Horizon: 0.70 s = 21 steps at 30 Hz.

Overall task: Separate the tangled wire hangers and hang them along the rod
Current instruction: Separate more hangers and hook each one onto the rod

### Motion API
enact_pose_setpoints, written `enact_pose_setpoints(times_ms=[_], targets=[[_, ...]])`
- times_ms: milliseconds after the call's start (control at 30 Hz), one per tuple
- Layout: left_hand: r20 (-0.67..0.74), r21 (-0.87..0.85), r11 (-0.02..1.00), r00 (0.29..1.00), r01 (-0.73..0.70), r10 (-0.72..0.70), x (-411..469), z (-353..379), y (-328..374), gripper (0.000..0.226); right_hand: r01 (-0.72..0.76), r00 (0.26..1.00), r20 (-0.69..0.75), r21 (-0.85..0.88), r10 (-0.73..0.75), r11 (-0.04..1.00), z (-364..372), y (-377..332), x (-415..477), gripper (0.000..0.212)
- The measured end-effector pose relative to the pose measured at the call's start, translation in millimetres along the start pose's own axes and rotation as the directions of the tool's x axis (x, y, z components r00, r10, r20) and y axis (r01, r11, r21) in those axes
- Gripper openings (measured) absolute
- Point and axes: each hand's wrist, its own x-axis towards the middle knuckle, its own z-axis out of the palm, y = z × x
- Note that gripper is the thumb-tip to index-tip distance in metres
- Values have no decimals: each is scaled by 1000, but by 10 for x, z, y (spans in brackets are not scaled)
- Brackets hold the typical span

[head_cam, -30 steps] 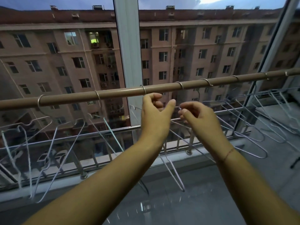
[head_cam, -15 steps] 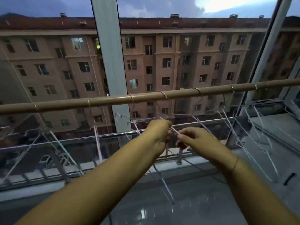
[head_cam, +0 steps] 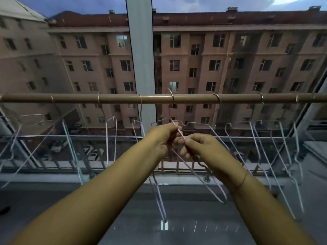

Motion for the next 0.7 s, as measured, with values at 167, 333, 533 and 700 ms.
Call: enact_pose_setpoints(times_ms=[167, 333, 533, 700], targets=[[-34, 0, 1000, 999, -4, 4, 129, 10, 107, 22, -7, 1000, -23, 64, 9, 998, 67, -99, 174, 24], [-29, 44, 998, 999, 43, -42, 177, -44, -41, 23, -28, 999, 32, -26, 29, 999, 78, 92, 205, 25], [6, 142, 988, 998, 63, -65, 96, -188, -310, 15, -65, 997, -41, -96, 61, 993, 6, 418, 187, 22], [29, 288, 956, 997, 58, -69, 37, -384, -616, 26, -27, 993, -118, -245, -2, 969, 27, 616, 211, 16]])
